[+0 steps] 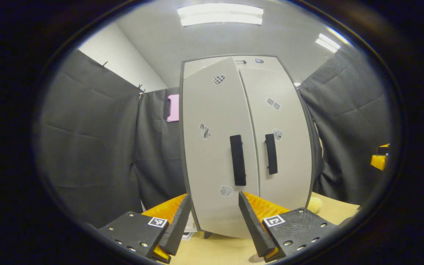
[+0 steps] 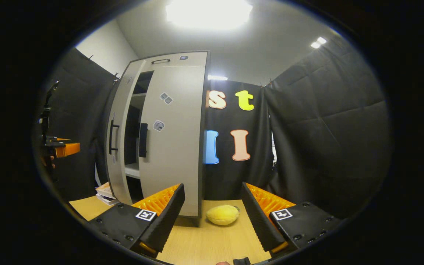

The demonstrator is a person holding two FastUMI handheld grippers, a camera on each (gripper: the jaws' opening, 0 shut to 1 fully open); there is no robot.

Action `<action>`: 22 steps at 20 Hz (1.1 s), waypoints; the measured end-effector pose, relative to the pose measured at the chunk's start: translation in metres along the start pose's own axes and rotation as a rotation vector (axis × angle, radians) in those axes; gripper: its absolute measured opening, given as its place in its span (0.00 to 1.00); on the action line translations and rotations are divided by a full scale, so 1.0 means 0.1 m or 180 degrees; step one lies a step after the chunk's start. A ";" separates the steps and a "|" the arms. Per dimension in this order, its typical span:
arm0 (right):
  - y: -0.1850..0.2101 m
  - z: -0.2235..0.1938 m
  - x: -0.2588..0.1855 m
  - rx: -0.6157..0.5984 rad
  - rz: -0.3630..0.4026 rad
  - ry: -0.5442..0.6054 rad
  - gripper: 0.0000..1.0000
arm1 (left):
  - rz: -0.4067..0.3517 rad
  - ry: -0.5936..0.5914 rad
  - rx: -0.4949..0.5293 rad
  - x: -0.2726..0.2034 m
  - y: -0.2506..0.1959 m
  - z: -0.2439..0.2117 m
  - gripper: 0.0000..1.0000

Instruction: Grasp the bottle in the cabinet with the left hand and place it on the coaster, then close the right door with the right hand and the left door with the left hand.

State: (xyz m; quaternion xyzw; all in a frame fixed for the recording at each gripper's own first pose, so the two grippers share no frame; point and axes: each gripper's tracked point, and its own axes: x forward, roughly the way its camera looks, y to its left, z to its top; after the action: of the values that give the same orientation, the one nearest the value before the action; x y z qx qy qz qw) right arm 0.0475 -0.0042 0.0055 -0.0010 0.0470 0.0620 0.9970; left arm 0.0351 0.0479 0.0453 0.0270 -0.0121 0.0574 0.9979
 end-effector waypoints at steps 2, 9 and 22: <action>0.13 0.07 -0.05 -0.0047 0.0087 -0.0026 0.94 | 0.0071 0.0003 0.0033 -0.21 0.16 -0.01 0.79; 0.44 0.18 -0.31 -0.0034 0.0078 -0.0081 0.98 | 0.0130 -0.0012 0.0088 -0.67 0.62 -0.09 0.79; 0.76 0.32 -0.80 0.0019 -0.0052 -0.0195 0.98 | 0.0171 -0.0018 0.0087 -1.17 1.16 -0.29 0.79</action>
State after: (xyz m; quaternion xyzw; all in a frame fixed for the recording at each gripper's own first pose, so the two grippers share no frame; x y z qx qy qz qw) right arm -0.0375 0.0616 0.0452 0.0034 0.0166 0.0537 0.9984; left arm -0.0934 0.1514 0.0189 0.0405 -0.0148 0.0842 0.9955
